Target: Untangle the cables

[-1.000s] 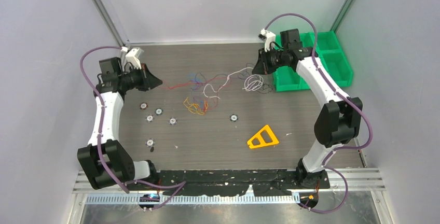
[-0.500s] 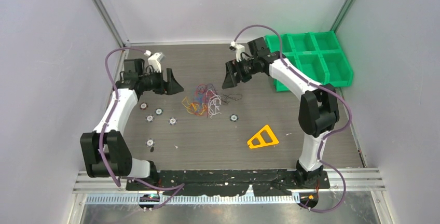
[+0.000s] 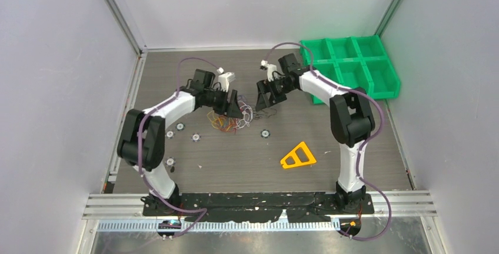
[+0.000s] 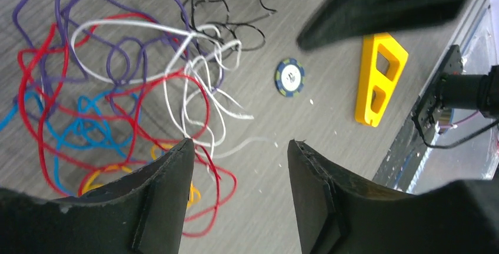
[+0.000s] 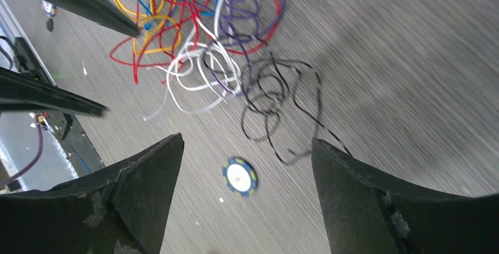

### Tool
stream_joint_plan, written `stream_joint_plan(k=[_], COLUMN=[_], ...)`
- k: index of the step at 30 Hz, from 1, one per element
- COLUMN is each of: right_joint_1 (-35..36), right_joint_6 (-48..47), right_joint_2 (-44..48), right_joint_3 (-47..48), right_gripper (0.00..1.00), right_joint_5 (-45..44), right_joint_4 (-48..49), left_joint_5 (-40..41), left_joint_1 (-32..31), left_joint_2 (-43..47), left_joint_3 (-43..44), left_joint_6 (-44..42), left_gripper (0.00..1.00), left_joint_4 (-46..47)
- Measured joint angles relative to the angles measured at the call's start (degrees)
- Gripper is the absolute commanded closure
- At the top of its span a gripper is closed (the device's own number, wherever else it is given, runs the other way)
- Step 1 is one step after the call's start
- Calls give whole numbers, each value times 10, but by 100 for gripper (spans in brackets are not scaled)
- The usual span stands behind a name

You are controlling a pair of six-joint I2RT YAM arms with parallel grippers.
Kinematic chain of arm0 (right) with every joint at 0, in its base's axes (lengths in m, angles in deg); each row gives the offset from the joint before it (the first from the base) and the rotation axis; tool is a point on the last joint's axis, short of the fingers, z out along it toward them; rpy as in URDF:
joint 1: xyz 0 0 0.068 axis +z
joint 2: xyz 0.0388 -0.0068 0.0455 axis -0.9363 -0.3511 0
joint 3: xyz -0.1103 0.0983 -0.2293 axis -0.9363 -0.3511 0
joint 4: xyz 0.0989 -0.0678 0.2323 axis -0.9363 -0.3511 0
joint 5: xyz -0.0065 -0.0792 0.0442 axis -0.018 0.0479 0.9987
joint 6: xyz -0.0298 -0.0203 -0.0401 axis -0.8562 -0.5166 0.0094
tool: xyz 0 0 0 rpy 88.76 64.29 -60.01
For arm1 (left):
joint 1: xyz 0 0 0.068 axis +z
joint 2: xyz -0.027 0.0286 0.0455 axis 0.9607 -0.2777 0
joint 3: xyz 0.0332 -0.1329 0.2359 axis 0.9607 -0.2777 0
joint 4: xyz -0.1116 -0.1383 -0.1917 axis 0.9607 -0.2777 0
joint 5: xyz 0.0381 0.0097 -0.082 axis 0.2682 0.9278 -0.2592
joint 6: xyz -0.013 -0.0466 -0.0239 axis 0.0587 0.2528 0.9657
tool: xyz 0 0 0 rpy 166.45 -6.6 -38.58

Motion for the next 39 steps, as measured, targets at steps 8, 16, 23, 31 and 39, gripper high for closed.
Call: stream_joint_plan(k=[8,16,23,31,39], right_joint_1=[54,55,36,-8,-58], right_joint_6=[57,70,37,-25,-63], right_joint_2=[-73,-86,32,137,145], right_joint_3=[24,25,-8,-7,4], right_gripper=[56,94,95,95,94], right_joint_5=[-8,-35,-42,-28,-16], right_joint_4=[70,77,48,-10,-80], left_joint_5=[44,64,54,28,2], left_joint_1=[-22,-16,57,212,338], left_joint_2=[-117,-124,-1,176,214], left_joint_3=[80,82,30,23,26], left_joint_6=[24,3,-10,-63,-103], left_gripper=[53,100,100,100,100], left_joint_4=[22,13,-4,-43,-107])
